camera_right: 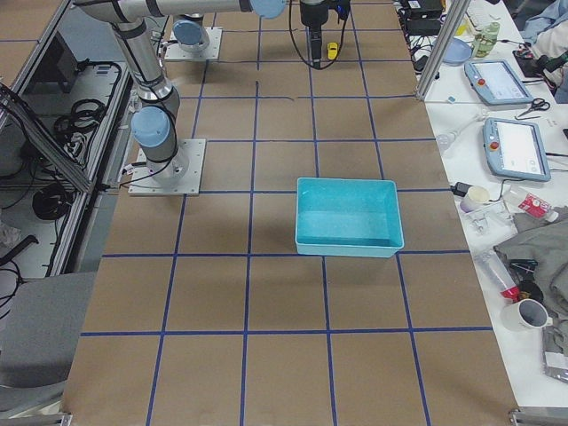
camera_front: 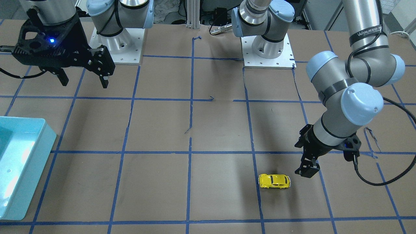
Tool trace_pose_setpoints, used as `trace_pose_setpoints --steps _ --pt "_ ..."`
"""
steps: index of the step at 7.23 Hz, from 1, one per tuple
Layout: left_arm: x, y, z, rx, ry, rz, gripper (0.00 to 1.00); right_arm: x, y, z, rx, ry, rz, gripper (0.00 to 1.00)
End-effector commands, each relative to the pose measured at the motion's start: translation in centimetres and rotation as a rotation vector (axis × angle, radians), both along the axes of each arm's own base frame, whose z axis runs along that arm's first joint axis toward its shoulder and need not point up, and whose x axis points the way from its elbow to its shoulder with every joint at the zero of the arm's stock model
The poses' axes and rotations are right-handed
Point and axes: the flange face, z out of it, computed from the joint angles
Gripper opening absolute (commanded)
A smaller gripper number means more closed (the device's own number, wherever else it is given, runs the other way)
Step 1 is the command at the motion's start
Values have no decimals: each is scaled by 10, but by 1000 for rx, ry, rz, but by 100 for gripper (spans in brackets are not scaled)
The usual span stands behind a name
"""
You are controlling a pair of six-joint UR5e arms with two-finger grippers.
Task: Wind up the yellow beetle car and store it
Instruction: 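Lower the left gripper down onto the yellow beetle car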
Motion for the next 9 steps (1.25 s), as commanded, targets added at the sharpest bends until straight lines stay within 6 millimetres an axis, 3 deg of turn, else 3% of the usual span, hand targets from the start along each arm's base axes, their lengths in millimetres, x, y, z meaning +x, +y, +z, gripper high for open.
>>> trace_pose_setpoints --steps 1,2,4,9 --pt "-1 -17 -35 -30 12 80 100 -1 0 0 0 -1 -1 100" --pt "-5 -18 -52 -13 13 77 100 0 0 0 0 -1 0 100" --pt "-32 -22 -55 -39 15 87 100 -1 0 -1 1 0 -2 100" --pt "-34 -22 -80 2 21 96 100 -1 0 -1 1 -1 -1 100"
